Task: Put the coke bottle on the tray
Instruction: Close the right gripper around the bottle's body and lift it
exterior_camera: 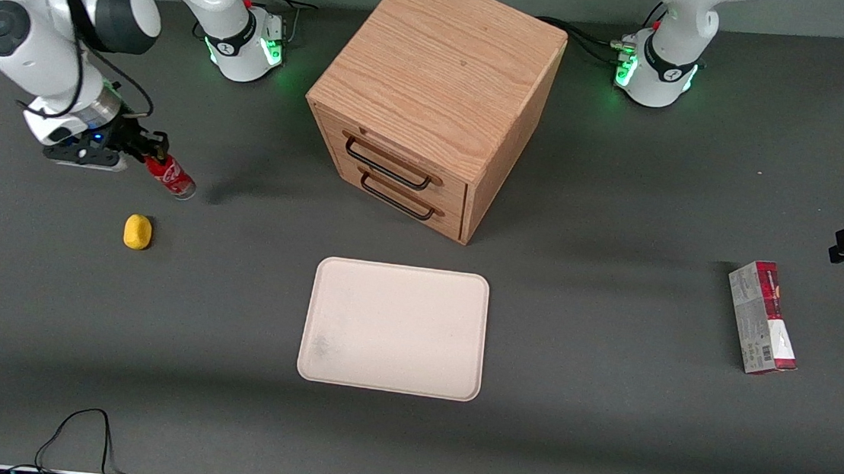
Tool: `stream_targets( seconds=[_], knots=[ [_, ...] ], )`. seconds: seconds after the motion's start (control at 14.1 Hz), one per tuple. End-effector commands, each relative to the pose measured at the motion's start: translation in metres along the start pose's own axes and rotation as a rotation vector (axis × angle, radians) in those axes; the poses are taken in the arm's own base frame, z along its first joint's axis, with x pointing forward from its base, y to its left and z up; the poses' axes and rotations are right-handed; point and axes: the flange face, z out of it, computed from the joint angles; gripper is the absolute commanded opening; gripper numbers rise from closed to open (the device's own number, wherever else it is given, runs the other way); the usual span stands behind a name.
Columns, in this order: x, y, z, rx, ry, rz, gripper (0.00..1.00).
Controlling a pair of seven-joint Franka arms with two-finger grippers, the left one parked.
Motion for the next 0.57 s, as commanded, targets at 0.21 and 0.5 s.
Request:
stream_targets(
  seconds=[0.21,0.5],
  knots=[
    [0.106,-0.045,-0.125,-0.031,-0.094,-0.038,0.0],
    [0.13,-0.06,-0.185,0.001,-0.096,-0.063,0.0]
  ],
)
